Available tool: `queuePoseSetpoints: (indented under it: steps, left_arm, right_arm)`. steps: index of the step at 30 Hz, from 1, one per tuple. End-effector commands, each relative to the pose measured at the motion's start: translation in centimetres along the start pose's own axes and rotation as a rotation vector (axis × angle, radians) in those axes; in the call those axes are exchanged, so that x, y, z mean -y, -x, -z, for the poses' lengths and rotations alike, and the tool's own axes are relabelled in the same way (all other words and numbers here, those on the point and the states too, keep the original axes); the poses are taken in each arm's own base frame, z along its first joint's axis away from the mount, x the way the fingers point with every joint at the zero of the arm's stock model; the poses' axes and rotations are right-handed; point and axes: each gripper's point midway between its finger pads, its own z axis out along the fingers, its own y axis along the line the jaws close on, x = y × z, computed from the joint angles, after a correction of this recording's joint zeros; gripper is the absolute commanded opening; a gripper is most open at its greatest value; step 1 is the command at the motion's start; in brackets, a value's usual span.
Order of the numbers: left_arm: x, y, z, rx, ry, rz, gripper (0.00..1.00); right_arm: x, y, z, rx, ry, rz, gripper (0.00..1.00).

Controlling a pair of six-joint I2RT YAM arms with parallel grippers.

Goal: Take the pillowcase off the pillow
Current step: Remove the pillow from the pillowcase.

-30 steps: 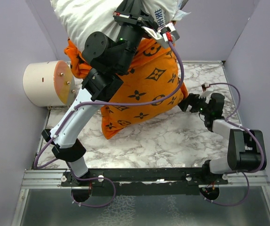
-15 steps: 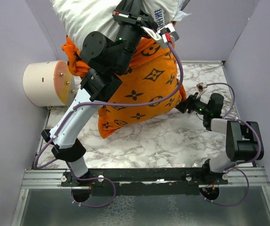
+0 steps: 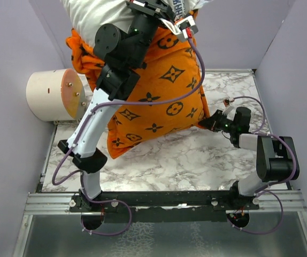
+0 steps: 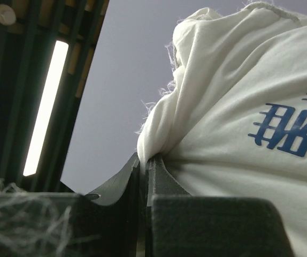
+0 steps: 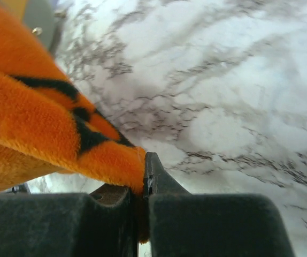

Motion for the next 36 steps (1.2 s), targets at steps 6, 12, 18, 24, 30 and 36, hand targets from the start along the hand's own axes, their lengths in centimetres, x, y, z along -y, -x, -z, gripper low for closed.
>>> queuePoseSetpoints:
  steps: [6,12,18,24,30,36]
  left_arm:
    - [-16.4,-1.5,3.7,0.144,0.583,-0.265,0.00]
    - [-19.6,-5.2,5.8,0.080,0.645,-0.250,0.00]
    - [-22.4,-9.7,7.8,0.005,0.676,-0.275,0.00]
    - [-24.4,-14.1,9.8,-0.064,0.696,-0.337,0.00]
    - [-24.6,-16.2,10.3,-0.096,0.690,-0.321,0.00]
    - [-23.5,-17.2,9.7,-0.114,0.652,-0.247,0.00]
  right_arm:
    - [10.2,-5.2,2.5,-0.101,-0.600,-0.302,0.01]
    - [11.6,-5.8,3.7,-0.046,-0.703,-0.406,0.01]
    - [12.4,-6.0,5.3,0.019,-0.716,-0.489,0.01]
    - [12.9,-6.5,6.6,0.051,-0.750,-0.510,0.01]
    - [13.3,-5.4,8.3,0.118,-0.773,-0.542,0.01]
    - [14.0,-3.4,10.4,0.194,-0.799,-0.594,0.01]
